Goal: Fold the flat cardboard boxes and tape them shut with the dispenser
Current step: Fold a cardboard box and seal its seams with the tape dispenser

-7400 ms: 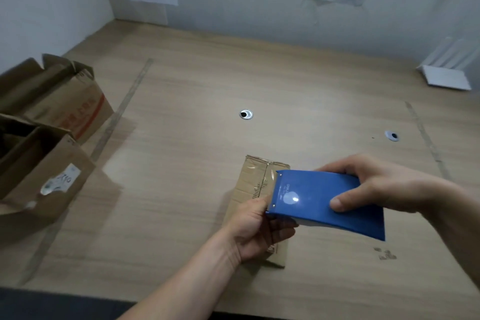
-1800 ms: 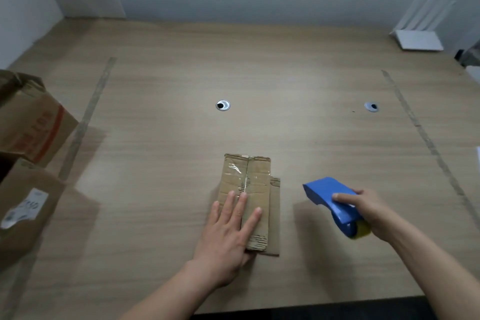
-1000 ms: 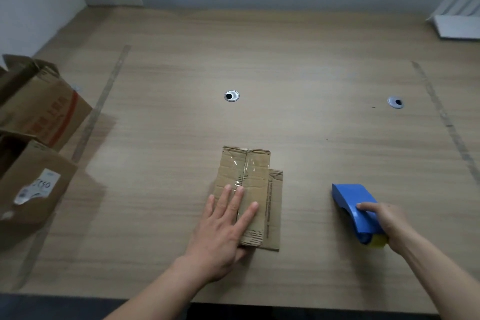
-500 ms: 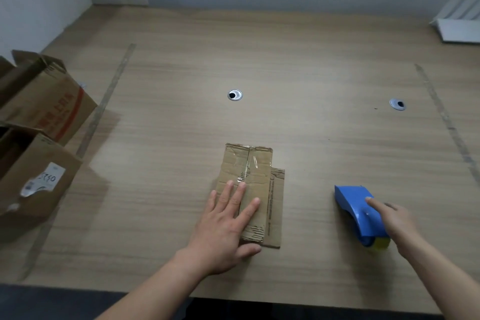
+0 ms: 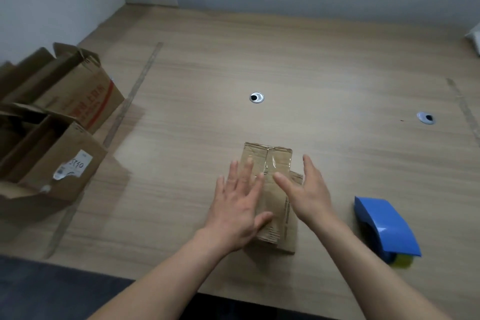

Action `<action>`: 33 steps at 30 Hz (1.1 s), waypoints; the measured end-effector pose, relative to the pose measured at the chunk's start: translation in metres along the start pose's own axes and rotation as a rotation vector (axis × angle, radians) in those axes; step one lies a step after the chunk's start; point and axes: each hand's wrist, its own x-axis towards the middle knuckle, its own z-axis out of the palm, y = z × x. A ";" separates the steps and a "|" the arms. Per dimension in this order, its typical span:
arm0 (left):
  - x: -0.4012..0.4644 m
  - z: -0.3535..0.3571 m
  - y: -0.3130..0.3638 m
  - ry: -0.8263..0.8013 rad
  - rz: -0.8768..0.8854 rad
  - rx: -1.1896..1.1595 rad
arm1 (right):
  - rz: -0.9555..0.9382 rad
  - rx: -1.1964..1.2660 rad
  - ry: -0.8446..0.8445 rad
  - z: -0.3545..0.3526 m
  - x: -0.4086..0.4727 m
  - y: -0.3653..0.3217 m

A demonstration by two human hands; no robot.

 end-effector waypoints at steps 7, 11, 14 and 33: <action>-0.004 0.020 0.003 -0.040 0.120 0.044 | -0.058 -0.289 -0.079 0.021 0.049 -0.024; -0.002 0.029 0.007 -0.123 0.146 -0.032 | -0.030 -0.289 -0.105 0.018 0.062 -0.027; -0.002 0.034 0.009 -0.115 0.151 -0.035 | -0.003 -0.196 -0.098 0.017 0.068 -0.022; -0.010 0.037 -0.012 0.108 0.440 0.029 | -0.031 0.008 -0.061 0.021 0.076 -0.015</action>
